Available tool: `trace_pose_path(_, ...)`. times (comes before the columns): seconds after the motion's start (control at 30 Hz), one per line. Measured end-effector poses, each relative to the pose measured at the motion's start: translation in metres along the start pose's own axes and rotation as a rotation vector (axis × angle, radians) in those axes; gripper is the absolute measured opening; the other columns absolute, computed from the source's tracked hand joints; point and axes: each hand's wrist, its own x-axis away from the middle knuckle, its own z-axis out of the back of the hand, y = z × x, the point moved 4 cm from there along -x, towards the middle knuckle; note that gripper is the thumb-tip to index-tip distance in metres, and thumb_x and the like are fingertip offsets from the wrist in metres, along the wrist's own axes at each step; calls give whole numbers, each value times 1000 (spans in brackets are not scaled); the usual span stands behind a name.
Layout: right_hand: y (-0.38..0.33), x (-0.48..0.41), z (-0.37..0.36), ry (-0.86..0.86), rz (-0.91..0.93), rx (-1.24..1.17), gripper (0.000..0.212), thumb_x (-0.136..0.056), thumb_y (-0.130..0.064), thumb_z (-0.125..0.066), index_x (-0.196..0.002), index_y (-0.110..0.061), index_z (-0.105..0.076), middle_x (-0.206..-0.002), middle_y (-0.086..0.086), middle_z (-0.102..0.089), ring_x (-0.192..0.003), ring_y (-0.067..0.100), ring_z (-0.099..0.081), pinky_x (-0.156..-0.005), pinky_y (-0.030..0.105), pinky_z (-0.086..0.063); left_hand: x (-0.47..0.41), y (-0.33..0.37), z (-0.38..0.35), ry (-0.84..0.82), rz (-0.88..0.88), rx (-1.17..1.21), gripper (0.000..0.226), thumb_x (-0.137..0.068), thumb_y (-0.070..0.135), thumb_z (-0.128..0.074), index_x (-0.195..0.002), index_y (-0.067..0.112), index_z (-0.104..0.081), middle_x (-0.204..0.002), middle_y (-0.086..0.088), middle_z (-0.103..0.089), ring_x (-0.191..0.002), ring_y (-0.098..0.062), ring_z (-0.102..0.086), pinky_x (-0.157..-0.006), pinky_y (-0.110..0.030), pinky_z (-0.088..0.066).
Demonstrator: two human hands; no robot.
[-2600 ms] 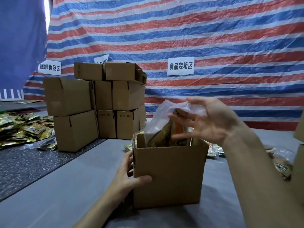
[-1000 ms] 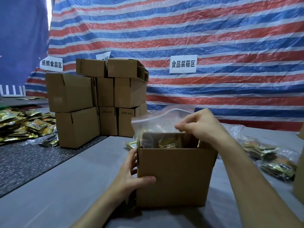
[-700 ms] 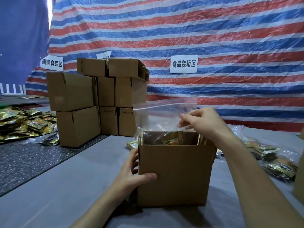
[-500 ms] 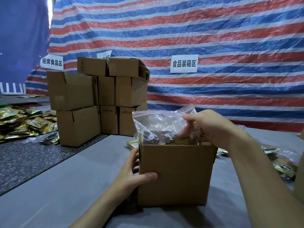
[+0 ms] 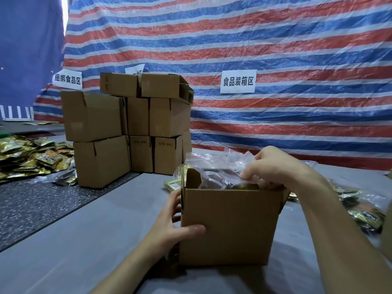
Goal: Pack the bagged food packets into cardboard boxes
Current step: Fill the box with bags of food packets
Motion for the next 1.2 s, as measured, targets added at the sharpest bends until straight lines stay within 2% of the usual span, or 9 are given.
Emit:
trace_pose_path(0.17, -2, 6, 8, 203, -45, 45, 37, -85, -45, -75, -94, -11, -66, -71, 6, -71, -65, 21, -70, -70, 40, -58, 0, 1, -1, -5, 1, 2, 95, -53, 56, -96, -136, 38, -53, -130, -2, -67, -120, -25, -65, -103, -54, -51)
trace_pose_path(0.27, -14, 16, 24, 516, 217, -14, 33, -81, -39, -81, -102, -17, -68, -90, -5, -68, -86, 19, -67, -83, 44, -57, 1, 2, -1, -2, 4, 22, 93, -53, 56, -96, -135, 38, -54, -131, -3, -67, -119, -26, -66, -101, -53, -53)
trace_pose_path(0.33, -28, 27, 30, 566, 442, -73, 22, -83, -37, -80, -101, -27, -71, -89, -15, -65, -88, 11, -64, -80, 36, -53, 0, 1, -1, 4, 8, 35, 97, -53, 55, -97, -137, 36, -53, -131, -6, -66, -118, -28, -66, -99, -54, -54)
trace_pose_path(0.43, -41, 30, 19, 345, 608, -23, 6, -90, -38, -71, -91, -33, -74, -88, -18, -67, -85, 4, -64, -72, 30, -51, -1, -1, -1, 6, 19, 41, 99, -52, 54, -97, -138, 34, -52, -131, -7, -66, -117, -29, -66, -98, -53, -55)
trace_pose_path(0.6, -36, 17, -27, -139, 455, 238, 30, -99, -50, -56, -118, -34, -72, -107, -14, -65, -96, 4, -60, -77, 24, -46, -1, -3, -1, 15, 34, 41, 88, -49, 58, -97, -127, 44, -59, -126, -2, -70, -114, -26, -68, -92, -44, -58)
trace_pose_path(0.87, -35, 21, -26, -216, 347, 298, 44, -99, -60, -47, -109, -27, -75, -94, -6, -74, -87, 9, -68, -88, 32, -56, 1, 1, 0, -1, 9, -23, 90, -55, 59, -94, -133, 42, -54, -129, 1, -68, -118, -23, -66, -98, -49, -55)
trace_pose_path(1.0, -34, 19, -32, -206, 283, 357, 56, -98, -64, -43, -89, -19, -75, -80, -1, -70, -78, 11, -67, -77, 30, -52, 2, 5, -2, -9, 6, -35, 91, -53, 61, -93, -133, 43, -53, -129, 2, -68, -118, -21, -66, -99, -49, -55)
trace_pose_path(1.1, -35, 16, -41, -220, 258, 361, 62, -97, -70, -38, -100, -20, -74, -94, -3, -72, -90, 13, -67, -86, 33, -52, 2, 6, -3, -2, 4, -21, 95, -53, 60, -93, -136, 36, -53, -130, -2, -67, -118, -24, -66, -101, -54, -53)
trace_pose_path(1.2, -30, 14, -50, -295, 163, 372, 74, -94, -76, -28, -132, -23, -64, -135, -1, -63, -125, 22, -58, -105, 40, -41, 2, 6, -2, -4, 8, -20, 97, -52, 61, -93, -137, 37, -52, -130, -1, -67, -118, -24, -66, -101, -55, -52)
